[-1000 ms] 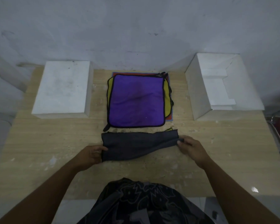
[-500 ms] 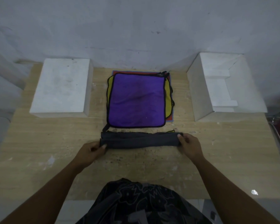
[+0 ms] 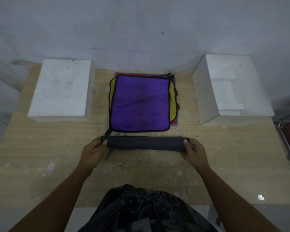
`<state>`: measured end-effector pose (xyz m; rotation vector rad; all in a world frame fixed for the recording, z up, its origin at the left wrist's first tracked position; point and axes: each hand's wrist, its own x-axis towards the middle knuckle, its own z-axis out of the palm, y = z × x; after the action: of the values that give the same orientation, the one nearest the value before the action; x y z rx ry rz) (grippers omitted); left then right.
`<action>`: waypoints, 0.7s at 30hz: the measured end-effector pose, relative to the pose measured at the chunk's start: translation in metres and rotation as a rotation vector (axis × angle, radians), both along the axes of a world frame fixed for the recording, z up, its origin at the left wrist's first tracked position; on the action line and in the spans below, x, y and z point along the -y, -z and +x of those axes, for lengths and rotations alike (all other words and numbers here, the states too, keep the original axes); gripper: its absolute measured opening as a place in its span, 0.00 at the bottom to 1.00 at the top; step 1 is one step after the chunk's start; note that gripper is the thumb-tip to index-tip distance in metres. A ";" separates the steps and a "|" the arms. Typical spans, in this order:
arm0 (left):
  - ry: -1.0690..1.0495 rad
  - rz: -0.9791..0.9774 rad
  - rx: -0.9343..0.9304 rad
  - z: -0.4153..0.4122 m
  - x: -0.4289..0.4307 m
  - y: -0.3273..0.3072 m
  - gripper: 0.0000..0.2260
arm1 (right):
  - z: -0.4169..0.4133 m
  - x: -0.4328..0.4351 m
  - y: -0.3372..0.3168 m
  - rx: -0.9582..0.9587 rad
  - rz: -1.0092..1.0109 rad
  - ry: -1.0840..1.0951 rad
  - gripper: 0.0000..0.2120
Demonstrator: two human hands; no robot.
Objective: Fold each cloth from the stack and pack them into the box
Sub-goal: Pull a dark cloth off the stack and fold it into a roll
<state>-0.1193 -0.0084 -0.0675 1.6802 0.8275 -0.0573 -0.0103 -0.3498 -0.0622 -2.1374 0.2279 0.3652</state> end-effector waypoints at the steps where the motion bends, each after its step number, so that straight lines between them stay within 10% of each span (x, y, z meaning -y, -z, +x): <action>1: -0.003 0.028 0.012 0.000 0.000 0.000 0.07 | -0.001 0.001 -0.001 -0.020 0.024 0.009 0.07; 7: 0.040 0.015 -0.028 -0.004 0.001 0.005 0.08 | -0.002 0.008 0.013 -0.024 -0.224 -0.070 0.11; 13: 0.134 0.424 -0.185 -0.009 0.008 0.018 0.17 | -0.002 -0.002 0.015 -0.051 -0.491 0.003 0.15; 21: -0.131 0.028 -0.273 0.013 0.016 0.008 0.12 | -0.004 -0.013 0.020 -0.241 -0.216 0.279 0.21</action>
<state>-0.1061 -0.0247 -0.0757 1.6627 1.1454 -0.1886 -0.0146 -0.3366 -0.0823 -2.2298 0.7246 0.4491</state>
